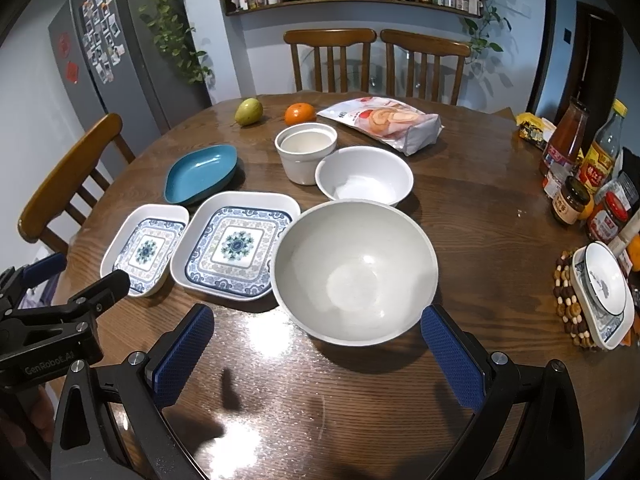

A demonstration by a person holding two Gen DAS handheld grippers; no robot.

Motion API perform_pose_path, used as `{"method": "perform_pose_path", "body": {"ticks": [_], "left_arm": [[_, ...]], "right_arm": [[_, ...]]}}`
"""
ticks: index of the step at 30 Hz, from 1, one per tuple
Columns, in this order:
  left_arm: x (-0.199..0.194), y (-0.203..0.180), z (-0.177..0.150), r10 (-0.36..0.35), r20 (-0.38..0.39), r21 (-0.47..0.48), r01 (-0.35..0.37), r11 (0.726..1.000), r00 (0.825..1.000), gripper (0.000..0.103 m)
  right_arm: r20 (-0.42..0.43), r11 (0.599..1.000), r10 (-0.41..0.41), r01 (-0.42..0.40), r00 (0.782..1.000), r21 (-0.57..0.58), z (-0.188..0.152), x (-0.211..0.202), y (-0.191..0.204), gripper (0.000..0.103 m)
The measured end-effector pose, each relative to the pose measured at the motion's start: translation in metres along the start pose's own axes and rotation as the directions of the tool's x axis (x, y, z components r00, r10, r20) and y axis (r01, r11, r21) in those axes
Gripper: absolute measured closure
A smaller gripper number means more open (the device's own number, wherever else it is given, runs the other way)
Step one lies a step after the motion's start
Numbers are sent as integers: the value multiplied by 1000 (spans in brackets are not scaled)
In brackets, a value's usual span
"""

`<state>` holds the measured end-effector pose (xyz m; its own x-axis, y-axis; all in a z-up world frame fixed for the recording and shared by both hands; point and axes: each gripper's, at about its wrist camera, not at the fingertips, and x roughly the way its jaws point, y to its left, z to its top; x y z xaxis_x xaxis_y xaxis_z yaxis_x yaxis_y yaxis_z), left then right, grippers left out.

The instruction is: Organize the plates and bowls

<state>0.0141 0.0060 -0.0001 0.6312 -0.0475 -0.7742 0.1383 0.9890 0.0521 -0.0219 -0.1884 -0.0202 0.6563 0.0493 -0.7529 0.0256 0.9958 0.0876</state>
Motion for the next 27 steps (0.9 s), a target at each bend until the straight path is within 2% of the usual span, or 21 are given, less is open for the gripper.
{"method": "perform_pose_path", "body": {"ticks": [8, 14, 17, 24, 27], "left_arm": [[12, 36, -2, -30, -26, -89, 28, 996, 999, 1], [35, 97, -12, 50, -74, -227, -66, 972, 996, 1], [47, 117, -18, 77, -108, -262, -103, 959, 991, 2], [72, 138, -23, 35, -153, -309, -82, 947, 988, 17], [79, 140, -20, 7, -149, -316, -54, 947, 989, 26]], "right_arm": [[13, 997, 64, -64, 998, -47, 2, -2, 26, 0], [5, 982, 137, -135, 991, -136, 3, 1, 61, 0], [-15, 970, 171, -171, 985, -173, 6, 7, 82, 0], [-44, 945, 214, -219, 976, -242, 22, 25, 122, 0], [-78, 930, 233, -245, 969, -273, 39, 52, 146, 0]]}}
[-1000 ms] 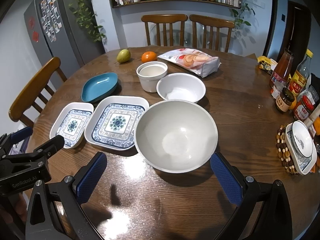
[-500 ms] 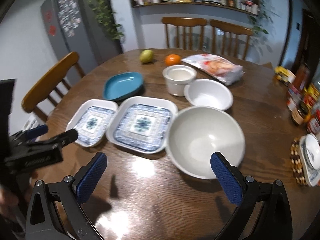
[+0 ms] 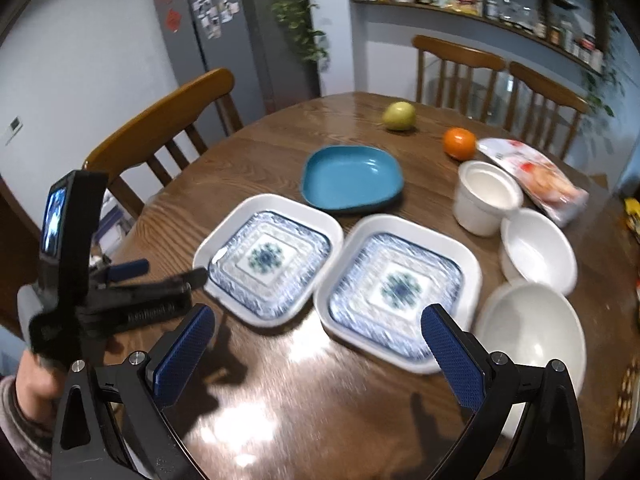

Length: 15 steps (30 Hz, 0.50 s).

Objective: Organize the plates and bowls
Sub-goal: 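Grasp the rim of the larger blue-patterned square plate with both grippers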

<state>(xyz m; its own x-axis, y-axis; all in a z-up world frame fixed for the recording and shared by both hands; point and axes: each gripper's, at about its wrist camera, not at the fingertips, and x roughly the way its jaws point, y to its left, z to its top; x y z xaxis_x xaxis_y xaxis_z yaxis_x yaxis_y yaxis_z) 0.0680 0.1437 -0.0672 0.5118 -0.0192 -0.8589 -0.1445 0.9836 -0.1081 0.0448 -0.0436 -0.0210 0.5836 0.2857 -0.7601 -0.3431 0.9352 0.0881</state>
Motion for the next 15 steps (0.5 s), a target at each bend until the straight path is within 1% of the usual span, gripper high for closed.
{"method": "perform_pose_path", "body": {"ticks": [2, 4, 6, 7, 9, 10, 11, 12, 13, 15], "left_arm": [[5, 0, 3, -3, 1, 5, 3, 1000, 1000, 30], [11, 2, 7, -15, -7, 2, 15, 1000, 1000, 38], [17, 6, 10, -28, -17, -4, 28, 1000, 999, 45], [20, 8, 12, -31, -20, -7, 31, 999, 999, 49], [25, 12, 15, -35, -27, -10, 34, 999, 999, 53], [27, 14, 18, -35, -26, -5, 35, 999, 999, 56], [28, 16, 21, -33, -22, 0, 33, 999, 999, 56], [29, 18, 25, -31, -16, 16, 31, 999, 999, 56], [30, 18, 27, -33, -17, 31, 34, 999, 999, 56], [36, 18, 35, -39, -24, 64, 40, 997, 999, 56]], "right_arm": [[-30, 1000, 17, -17, 999, 5, 13, 21, -1, 1], [-63, 1000, 16, -16, 998, 2, 24, 40, 0, 9], [-100, 1000, 18, -19, 995, -4, 33, 58, -2, 24], [-117, 1000, 15, -17, 993, -11, 37, 67, -1, 26], [-148, 1000, 0, -4, 989, -27, 44, 83, -1, 35], [-156, 999, 4, -9, 988, -33, 46, 88, 0, 38], [-164, 999, 6, -12, 986, -35, 48, 92, 0, 43], [-171, 1000, 5, -9, 985, -25, 49, 94, 0, 46], [-178, 1000, 14, -15, 984, -2, 49, 93, -1, 46], [-177, 996, 75, -66, 981, 56, 43, 86, -1, 47]]}}
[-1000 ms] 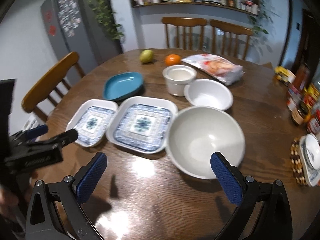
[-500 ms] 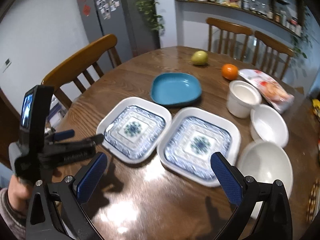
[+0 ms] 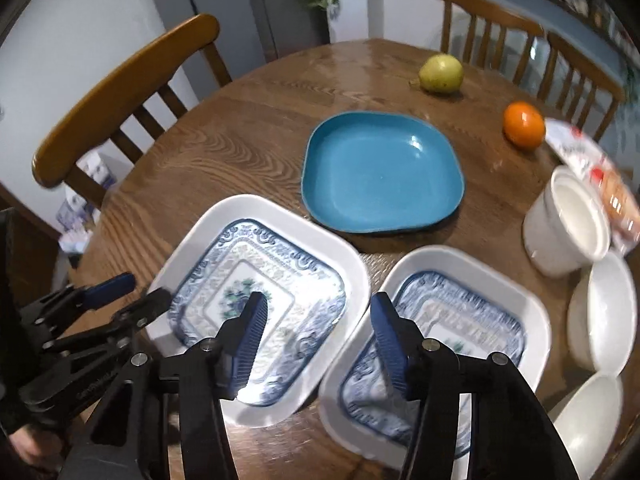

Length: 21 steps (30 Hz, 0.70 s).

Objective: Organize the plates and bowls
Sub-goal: 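Grasp the rim of the larger blue-patterned square plate with both grippers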

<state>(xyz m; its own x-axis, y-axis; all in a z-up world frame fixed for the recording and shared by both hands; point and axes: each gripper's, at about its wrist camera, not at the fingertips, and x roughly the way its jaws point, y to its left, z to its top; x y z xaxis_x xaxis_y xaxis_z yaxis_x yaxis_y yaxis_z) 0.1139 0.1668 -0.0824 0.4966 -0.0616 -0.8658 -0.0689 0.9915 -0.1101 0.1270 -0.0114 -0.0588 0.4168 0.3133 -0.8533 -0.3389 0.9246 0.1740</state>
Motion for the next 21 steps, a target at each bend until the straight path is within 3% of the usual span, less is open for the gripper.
{"method": "perform_pose_path", "body": {"ticks": [6, 13, 21], "left_arm": [[13, -2, 10, -16, -30, 72, 18, 997, 999, 69], [19, -10, 12, -29, -43, 120, 34, 992, 999, 71], [21, -11, 13, -35, -45, 124, 41, 991, 998, 74]], "right_arm": [[-15, 987, 121, -119, 993, 107, -32, -21, -3, 52], [-74, 965, 152, -132, 986, 228, -56, -9, -17, 53], [-97, 953, 150, -118, 984, 279, -52, 15, -12, 62]]}}
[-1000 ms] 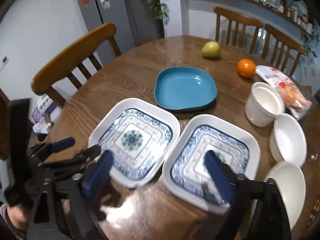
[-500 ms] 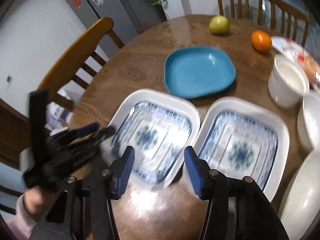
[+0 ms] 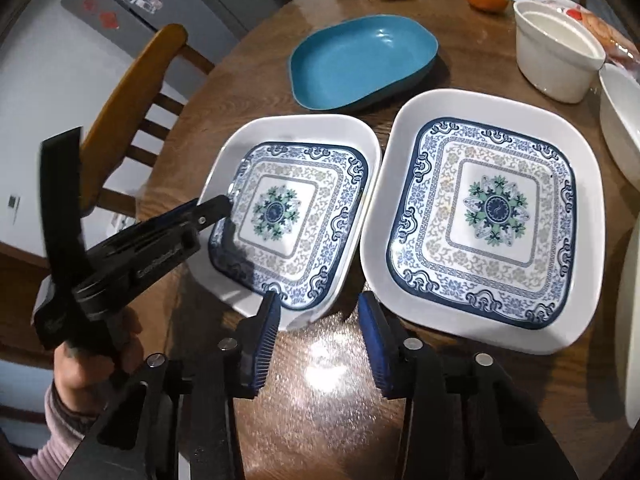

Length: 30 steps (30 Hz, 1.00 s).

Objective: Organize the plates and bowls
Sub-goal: 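Grasp the rim of the larger blue-patterned square plate with both grippers, then slide the held plate toward the chair and open both grippers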

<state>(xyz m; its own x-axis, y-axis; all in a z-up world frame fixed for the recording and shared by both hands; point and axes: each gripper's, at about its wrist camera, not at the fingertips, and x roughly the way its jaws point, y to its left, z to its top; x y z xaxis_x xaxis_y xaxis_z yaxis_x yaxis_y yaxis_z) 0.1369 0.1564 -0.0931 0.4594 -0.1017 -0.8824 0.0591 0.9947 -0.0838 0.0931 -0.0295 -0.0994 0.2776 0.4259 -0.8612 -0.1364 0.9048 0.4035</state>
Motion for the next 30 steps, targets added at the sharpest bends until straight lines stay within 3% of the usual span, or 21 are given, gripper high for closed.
{"method": "perform_pose_path", "body": {"ticks": [5, 8, 12, 23, 30], "left_arm": [[0, 0, 1, 0, -1, 8, 0, 1000, 1000, 81], [-1, 5, 1, -25, -6, -2, 25, 1000, 1000, 88], [-3, 12, -2, -40, -9, -18, 40, 999, 999, 93], [-46, 53, -22, 78, 65, -114, -70, 991, 995, 94], [-39, 78, -37, 124, 21, -188, -118, 975, 992, 94]], "right_arm": [[13, 999, -49, 49, 999, -19, 8, 11, 8, 70], [14, 996, -82, 82, 997, -32, 11, 16, 8, 90], [14, 995, -89, 90, 996, -46, 12, 16, 7, 91], [60, 974, -35, 48, 998, -222, 19, 9, 60, 91], [9, 957, -43, 44, 999, -287, 17, 34, 86, 91]]}}
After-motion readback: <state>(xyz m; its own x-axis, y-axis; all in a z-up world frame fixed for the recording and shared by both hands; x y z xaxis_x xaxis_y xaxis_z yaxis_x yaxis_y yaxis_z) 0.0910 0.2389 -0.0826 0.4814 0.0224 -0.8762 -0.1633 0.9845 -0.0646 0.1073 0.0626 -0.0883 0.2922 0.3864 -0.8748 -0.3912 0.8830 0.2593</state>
